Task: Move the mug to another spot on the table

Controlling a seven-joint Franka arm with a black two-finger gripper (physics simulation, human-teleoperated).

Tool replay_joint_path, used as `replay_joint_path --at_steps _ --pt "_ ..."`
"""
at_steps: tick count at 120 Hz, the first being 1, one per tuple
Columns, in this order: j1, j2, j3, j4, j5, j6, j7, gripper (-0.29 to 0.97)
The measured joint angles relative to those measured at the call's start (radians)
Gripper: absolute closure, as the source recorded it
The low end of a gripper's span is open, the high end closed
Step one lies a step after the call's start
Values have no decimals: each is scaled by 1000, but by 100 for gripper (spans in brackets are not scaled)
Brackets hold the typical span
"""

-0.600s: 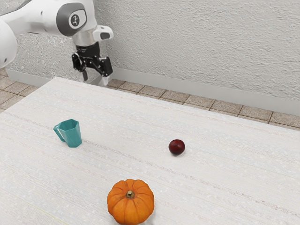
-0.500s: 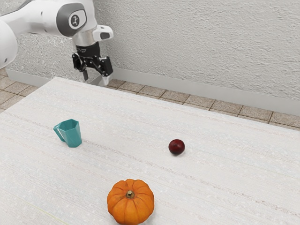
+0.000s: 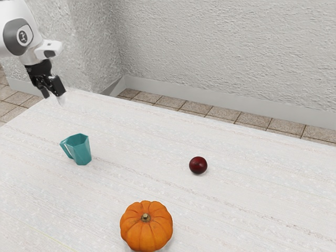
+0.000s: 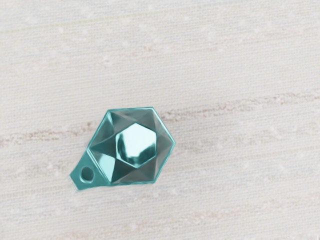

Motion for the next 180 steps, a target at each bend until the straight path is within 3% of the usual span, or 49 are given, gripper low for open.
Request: replay_joint_path --at_steps 10,32,46,73,104,138,180 --pt "34 -12 33 -35 -38 37 153 0" --pt "68 6 48 -62 -12 87 426 0" --pt "150 96 43 -45 -87 106 592 0" --pt "222 249 4 24 -264 100 887 0" --pt "277 312 -44 45 -331 61 1188 0" --pt "322 373 -90 53 -436 53 1430 0" --pt "353 416 -91 32 -563 68 1587 0"
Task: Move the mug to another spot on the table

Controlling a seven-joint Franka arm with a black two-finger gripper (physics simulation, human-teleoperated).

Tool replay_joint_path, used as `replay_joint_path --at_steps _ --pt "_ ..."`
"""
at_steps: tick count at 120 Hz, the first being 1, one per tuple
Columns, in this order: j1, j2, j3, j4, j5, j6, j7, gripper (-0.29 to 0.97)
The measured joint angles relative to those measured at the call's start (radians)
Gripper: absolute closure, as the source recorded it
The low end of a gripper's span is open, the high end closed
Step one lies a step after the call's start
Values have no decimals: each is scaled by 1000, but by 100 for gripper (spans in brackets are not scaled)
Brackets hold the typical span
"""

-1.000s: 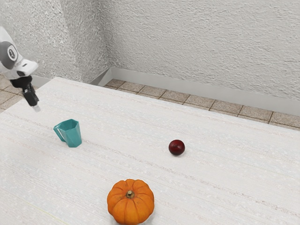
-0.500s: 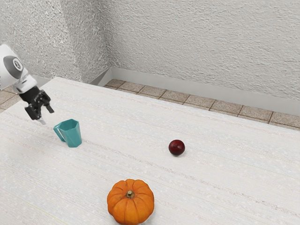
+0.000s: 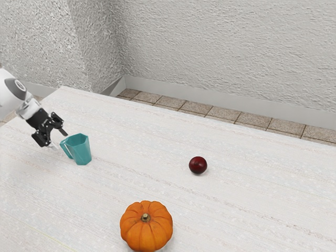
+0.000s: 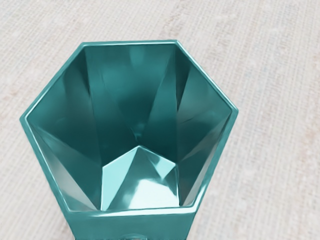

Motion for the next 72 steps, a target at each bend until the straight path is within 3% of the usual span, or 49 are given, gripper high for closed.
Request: replay_joint_path --at_steps 72 --pt "0 32 -5 -54 -92 82 44 3"
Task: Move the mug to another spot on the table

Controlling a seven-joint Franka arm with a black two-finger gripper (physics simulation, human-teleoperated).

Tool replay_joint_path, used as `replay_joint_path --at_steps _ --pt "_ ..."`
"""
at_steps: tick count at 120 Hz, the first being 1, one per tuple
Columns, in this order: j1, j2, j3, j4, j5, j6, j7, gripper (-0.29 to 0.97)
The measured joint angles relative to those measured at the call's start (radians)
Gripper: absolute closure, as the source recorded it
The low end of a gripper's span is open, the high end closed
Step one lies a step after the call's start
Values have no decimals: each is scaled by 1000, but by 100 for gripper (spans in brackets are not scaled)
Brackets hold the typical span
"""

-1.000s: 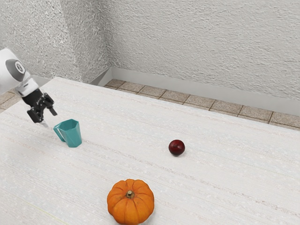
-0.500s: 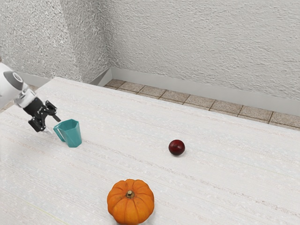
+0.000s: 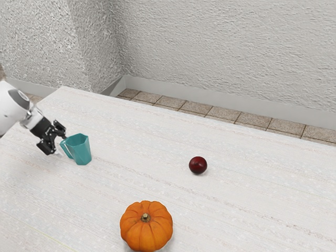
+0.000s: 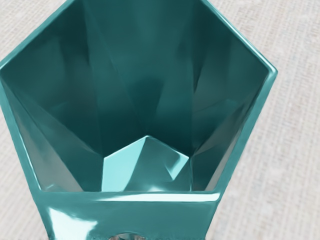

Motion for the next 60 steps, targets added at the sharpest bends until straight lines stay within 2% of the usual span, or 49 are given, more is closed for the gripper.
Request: replay_joint_path --at_steps 32,60 --pt "-3 5 -10 -17 -17 28 -9 19" --pt "-6 4 -10 -17 -23 43 -15 40"
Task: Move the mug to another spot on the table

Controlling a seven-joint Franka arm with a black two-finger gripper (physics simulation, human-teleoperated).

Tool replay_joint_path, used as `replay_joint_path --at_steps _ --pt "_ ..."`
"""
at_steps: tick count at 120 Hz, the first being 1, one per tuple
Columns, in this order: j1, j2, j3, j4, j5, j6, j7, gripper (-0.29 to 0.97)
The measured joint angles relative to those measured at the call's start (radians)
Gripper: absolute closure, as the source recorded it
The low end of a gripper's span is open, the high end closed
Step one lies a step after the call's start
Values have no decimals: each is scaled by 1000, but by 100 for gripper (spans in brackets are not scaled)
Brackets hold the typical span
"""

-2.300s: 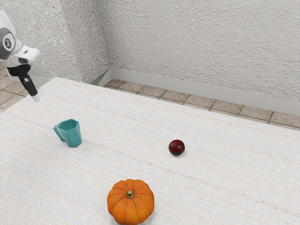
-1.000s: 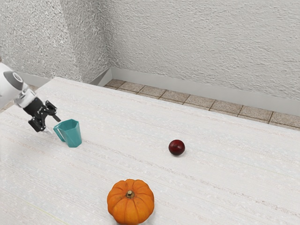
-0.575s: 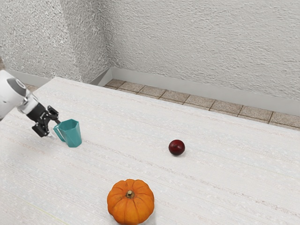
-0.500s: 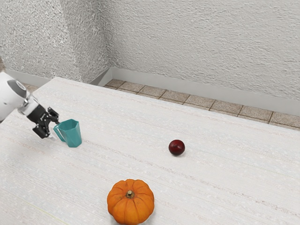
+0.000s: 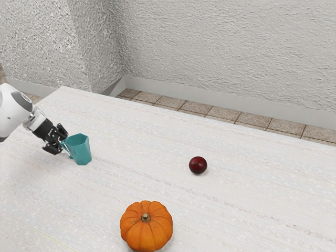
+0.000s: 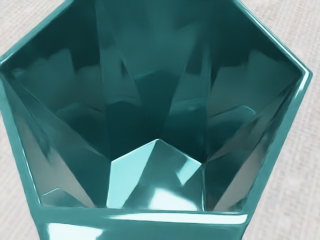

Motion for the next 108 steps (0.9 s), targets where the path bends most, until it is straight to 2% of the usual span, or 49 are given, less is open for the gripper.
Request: replay_joint_path --at_steps 28,39,78,108 --pt "-1 0 0 0 -2 11 -5 58" --pt "-1 -1 0 0 -3 14 -6 62" --pt "-8 -38 -4 8 -33 13 -8 62" --pt "-129 -67 -6 1 -55 14 -8 63"
